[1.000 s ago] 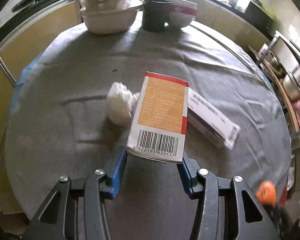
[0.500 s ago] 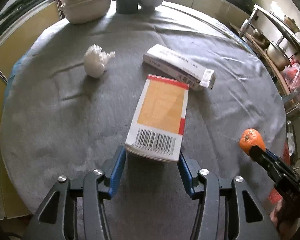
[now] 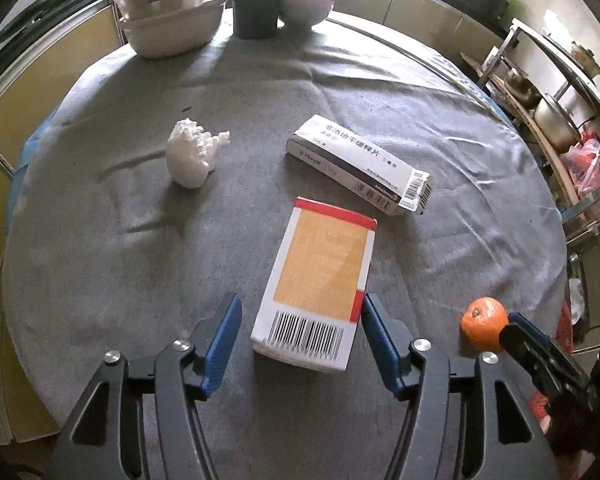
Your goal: Collect trash
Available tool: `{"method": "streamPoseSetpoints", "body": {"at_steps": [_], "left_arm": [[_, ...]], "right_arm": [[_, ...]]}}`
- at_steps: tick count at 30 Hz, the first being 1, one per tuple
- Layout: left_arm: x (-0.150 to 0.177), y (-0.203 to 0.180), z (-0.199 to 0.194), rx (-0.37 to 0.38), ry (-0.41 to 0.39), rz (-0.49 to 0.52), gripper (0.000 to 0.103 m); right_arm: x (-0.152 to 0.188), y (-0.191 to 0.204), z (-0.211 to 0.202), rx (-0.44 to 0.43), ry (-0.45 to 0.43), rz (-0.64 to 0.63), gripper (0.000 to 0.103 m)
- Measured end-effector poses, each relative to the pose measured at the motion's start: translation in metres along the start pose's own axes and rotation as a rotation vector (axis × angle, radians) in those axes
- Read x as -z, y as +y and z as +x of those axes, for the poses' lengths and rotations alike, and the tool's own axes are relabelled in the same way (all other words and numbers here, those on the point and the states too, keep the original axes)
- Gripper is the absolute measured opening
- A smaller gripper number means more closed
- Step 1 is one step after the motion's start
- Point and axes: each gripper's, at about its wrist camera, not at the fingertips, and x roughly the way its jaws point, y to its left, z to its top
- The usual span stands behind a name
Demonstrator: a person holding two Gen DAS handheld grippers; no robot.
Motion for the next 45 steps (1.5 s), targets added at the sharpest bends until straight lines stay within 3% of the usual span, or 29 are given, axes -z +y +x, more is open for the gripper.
{"method": "streamPoseSetpoints", "body": {"at_steps": [1, 5, 10, 14, 21, 28, 45], "left_arm": [[-0.001, -0.001, 0.003, 0.000, 0.002, 0.000, 0.063], [0.000, 0.000, 0.013, 0.007, 0.015, -0.021, 0.059], [0.002, 0.000, 0.013, -0.014, -0.006, -0.026, 0.054], [0.003, -0.006, -0.002, -0.029, -0.062, -0.007, 0.054], [0.008, -0.044, -0.041, -0.157, -0.188, 0.117, 0.054], [0.018, -0.085, -0.055, -0.213, -0.256, 0.232, 0.054], [0.031, -0.144, -0.076, -0.222, -0.330, 0.352, 0.054]], "right_arm": [[0.000, 0.001, 0.002, 0.006, 0.003, -0.003, 0.064], [0.003, 0.003, 0.013, 0.005, 0.035, -0.017, 0.042], [0.006, 0.007, 0.008, 0.003, 0.000, -0.046, 0.036], [0.003, 0.003, -0.003, -0.025, -0.032, -0.033, 0.036], [-0.002, -0.005, -0.027, -0.034, -0.095, -0.008, 0.036], [-0.004, -0.018, -0.056, -0.023, -0.157, 0.009, 0.036], [0.007, -0.042, -0.110, 0.034, -0.241, 0.002, 0.036]]}}
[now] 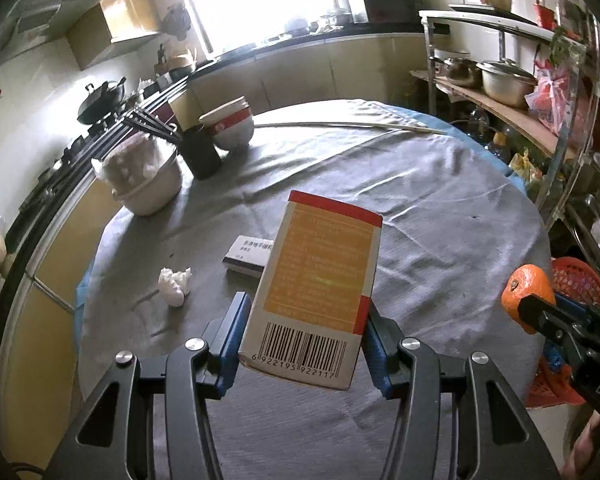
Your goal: Collect trash
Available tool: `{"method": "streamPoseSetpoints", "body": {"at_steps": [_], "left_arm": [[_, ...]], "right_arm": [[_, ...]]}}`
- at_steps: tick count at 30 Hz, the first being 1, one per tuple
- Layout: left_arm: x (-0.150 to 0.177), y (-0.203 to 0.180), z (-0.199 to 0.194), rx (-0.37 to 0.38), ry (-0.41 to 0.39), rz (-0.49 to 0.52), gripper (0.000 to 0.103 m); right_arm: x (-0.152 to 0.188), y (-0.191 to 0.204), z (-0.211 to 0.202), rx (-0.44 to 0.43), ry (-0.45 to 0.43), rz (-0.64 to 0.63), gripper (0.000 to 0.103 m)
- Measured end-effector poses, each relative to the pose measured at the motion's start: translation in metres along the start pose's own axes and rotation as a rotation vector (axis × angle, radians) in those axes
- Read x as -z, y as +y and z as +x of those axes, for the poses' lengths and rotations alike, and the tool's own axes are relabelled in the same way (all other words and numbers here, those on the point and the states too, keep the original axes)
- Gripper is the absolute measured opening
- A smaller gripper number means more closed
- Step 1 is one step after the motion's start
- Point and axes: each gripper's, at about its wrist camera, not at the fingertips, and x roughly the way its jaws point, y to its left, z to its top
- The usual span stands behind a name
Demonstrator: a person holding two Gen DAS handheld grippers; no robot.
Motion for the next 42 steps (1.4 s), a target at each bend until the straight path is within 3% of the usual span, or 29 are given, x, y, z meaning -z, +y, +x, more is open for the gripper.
{"method": "streamPoseSetpoints", "body": {"at_steps": [42], "left_arm": [[-0.002, -0.090, -0.029, 0.043, -0.050, 0.186, 0.055]], "right_arm": [[0.015, -0.071, -0.056, 0.080, -0.068, 0.142, 0.036]]}}
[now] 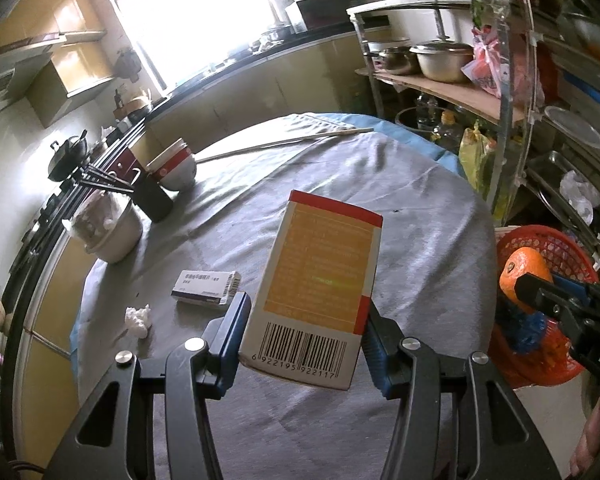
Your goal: Collect trash
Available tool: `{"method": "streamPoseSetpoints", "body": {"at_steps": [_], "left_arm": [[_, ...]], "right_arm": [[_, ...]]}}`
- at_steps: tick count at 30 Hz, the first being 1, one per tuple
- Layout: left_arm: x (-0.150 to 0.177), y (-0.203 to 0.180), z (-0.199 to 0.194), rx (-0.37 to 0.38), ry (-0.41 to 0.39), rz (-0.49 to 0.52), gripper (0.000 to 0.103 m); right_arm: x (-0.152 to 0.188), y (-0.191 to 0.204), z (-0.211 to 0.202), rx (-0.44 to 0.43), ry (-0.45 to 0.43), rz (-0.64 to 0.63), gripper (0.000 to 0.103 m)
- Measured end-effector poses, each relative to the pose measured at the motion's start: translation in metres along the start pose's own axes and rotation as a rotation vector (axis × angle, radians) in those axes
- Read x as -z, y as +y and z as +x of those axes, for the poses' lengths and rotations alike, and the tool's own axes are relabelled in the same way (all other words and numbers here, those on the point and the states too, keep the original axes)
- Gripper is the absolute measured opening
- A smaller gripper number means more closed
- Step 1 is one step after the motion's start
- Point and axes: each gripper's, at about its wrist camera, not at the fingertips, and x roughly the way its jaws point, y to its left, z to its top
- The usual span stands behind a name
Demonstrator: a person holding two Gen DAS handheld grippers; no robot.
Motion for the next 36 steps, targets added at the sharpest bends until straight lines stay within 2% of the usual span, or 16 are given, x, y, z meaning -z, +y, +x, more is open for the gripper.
{"method": "streamPoseSetpoints", "body": {"at_steps": [36], "left_arm": [[-0.009, -0.073, -0.014, 0.083, -0.031, 0.149, 0.055]], "right_arm": [[0.004, -0.071, -0.046, 0.123, -0.068, 0.120, 0.036]]}}
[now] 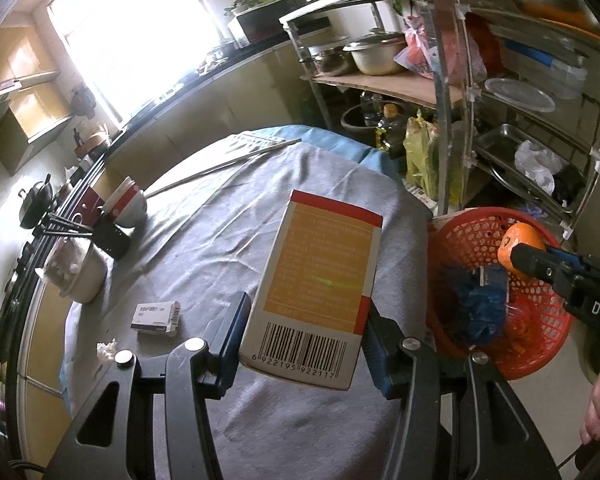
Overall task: Collect trash
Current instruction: 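Lower the orange into the red basket with the right tool while the left tool lowers the medicine box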
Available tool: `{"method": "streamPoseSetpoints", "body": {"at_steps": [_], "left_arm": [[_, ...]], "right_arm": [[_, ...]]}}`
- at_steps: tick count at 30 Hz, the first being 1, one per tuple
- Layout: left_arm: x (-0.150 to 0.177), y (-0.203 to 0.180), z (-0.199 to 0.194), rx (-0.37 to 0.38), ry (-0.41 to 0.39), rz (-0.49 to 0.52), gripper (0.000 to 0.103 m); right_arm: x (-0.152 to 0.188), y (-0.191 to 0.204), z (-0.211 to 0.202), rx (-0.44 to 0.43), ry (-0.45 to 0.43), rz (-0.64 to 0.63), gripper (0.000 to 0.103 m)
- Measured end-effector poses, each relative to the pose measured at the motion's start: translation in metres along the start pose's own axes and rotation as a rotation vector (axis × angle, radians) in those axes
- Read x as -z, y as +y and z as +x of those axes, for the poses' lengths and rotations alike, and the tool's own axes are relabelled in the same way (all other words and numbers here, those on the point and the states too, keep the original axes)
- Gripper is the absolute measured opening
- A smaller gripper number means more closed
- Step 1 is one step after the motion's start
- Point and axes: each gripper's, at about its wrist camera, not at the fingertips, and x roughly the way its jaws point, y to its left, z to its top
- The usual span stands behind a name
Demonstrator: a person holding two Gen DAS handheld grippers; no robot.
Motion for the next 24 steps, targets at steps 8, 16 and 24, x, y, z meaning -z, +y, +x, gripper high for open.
{"method": "streamPoseSetpoints", "body": {"at_steps": [8, 16, 24], "left_arm": [[-0.005, -0.020, -0.003, 0.030, -0.013, 0.042, 0.055], [-0.008, -0.037, -0.003, 0.064, -0.011, 0.077, 0.055], [-0.007, -0.053, 0.001, 0.111, 0.003, 0.102, 0.055]], "right_arm": [[0.000, -0.021, -0.013, 0.037, -0.017, 0.035, 0.036], [0.002, -0.037, -0.024, 0.068, -0.025, 0.062, 0.036], [0.005, -0.053, -0.029, 0.089, -0.027, 0.088, 0.036]]}}
